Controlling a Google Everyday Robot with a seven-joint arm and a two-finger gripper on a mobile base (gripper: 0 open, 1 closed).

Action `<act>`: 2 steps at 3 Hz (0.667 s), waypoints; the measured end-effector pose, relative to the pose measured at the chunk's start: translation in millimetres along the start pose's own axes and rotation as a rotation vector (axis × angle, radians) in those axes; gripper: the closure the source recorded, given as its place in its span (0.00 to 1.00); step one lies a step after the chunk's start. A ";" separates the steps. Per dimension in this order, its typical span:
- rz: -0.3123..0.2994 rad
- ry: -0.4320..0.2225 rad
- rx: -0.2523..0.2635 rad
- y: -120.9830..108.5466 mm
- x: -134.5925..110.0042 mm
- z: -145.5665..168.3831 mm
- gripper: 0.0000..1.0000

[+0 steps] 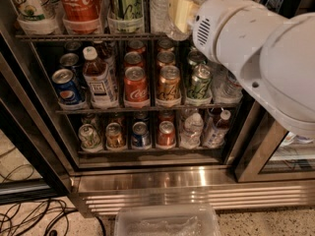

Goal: Pick water bottle from top shelf of fridge

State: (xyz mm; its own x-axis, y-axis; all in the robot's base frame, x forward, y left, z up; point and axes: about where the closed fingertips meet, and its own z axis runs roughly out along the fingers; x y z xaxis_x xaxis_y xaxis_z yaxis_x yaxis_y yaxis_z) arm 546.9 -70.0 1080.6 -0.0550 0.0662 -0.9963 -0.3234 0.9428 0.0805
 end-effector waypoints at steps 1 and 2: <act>0.027 0.031 -0.027 3.9 4.5 -4.7 1.00; 0.053 0.078 -0.055 -0.1 16.9 -13.9 1.00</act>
Offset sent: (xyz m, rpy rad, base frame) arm -0.0203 -0.0033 -0.0250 0.0319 0.2303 0.1537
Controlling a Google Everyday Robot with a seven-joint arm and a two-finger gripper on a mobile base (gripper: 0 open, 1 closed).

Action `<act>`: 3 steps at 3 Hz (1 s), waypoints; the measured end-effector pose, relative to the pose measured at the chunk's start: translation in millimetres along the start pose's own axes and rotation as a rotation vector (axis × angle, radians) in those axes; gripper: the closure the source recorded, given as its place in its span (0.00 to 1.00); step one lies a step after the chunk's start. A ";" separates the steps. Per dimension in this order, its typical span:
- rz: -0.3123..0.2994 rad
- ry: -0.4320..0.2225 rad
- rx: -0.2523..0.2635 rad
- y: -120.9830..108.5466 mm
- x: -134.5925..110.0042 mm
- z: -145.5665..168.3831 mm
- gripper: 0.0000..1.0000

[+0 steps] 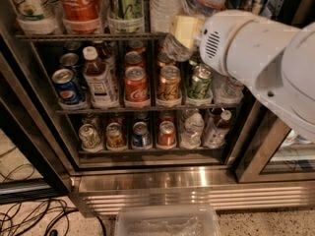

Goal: Pick water bottle from top shelf of fridge

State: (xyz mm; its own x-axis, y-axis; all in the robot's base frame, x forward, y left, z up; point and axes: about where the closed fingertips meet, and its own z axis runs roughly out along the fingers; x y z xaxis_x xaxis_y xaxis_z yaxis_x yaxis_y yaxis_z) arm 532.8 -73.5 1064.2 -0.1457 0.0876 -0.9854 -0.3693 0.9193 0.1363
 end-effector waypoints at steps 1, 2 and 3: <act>0.000 0.000 0.000 0.1 0.1 -0.1 1.00; -0.012 0.047 -0.035 15.9 12.9 -10.6 1.00; -0.009 0.140 -0.062 35.1 44.7 -36.7 1.00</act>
Offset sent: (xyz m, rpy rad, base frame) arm -0.0447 0.0211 -0.0339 -0.0539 0.1116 0.1052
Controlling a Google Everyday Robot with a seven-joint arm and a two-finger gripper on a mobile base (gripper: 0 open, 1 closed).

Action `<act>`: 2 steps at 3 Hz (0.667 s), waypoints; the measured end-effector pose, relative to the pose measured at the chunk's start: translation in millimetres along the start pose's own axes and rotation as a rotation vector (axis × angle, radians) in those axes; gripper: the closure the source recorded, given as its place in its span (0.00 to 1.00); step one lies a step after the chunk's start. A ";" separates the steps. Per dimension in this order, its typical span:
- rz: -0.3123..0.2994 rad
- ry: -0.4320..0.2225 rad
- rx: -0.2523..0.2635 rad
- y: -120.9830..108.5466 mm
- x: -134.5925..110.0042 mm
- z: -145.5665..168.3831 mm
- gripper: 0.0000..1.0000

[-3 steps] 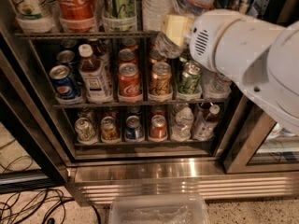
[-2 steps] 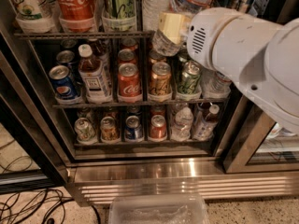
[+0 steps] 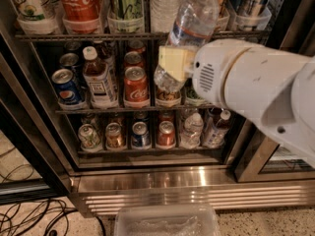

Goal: Pick water bottle from top shelf of fridge

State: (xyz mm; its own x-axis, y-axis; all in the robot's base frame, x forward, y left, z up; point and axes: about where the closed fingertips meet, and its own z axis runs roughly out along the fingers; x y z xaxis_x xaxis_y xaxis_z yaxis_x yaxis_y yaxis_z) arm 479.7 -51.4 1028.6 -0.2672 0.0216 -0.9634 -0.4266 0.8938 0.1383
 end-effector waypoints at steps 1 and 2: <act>0.002 0.081 -0.033 18.9 27.8 -19.4 1.00; -0.007 0.177 -0.114 38.7 53.1 -28.5 1.00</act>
Offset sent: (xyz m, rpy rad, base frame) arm -0.0870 0.0296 -0.0746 -0.0792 0.2903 0.2596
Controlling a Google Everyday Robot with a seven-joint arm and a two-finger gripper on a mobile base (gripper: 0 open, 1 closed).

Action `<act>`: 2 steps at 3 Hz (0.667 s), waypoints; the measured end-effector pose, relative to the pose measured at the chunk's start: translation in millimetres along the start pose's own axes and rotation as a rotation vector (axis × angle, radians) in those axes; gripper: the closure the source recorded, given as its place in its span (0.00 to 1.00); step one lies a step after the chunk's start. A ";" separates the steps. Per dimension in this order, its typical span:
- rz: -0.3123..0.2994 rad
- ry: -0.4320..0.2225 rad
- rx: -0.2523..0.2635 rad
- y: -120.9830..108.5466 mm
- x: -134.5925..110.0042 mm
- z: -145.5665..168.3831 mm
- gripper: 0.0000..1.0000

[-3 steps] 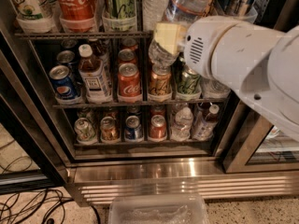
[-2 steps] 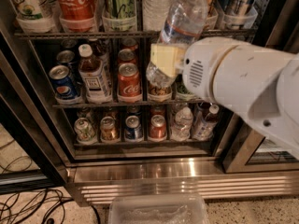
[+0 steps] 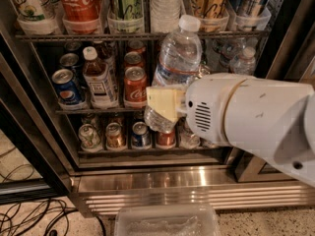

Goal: Pick water bottle from top shelf of fridge

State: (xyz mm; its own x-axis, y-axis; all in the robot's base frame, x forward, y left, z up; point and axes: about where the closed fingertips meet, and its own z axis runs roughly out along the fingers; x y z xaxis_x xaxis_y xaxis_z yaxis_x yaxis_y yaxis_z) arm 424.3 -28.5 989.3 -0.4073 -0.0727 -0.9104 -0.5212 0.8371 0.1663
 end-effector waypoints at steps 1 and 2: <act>-0.016 0.064 -0.083 12.7 13.8 4.6 1.00; -0.016 0.064 -0.083 12.7 13.8 4.6 1.00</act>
Offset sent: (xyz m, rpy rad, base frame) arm -0.0088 0.0121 -0.0119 -0.0111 0.0509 0.0924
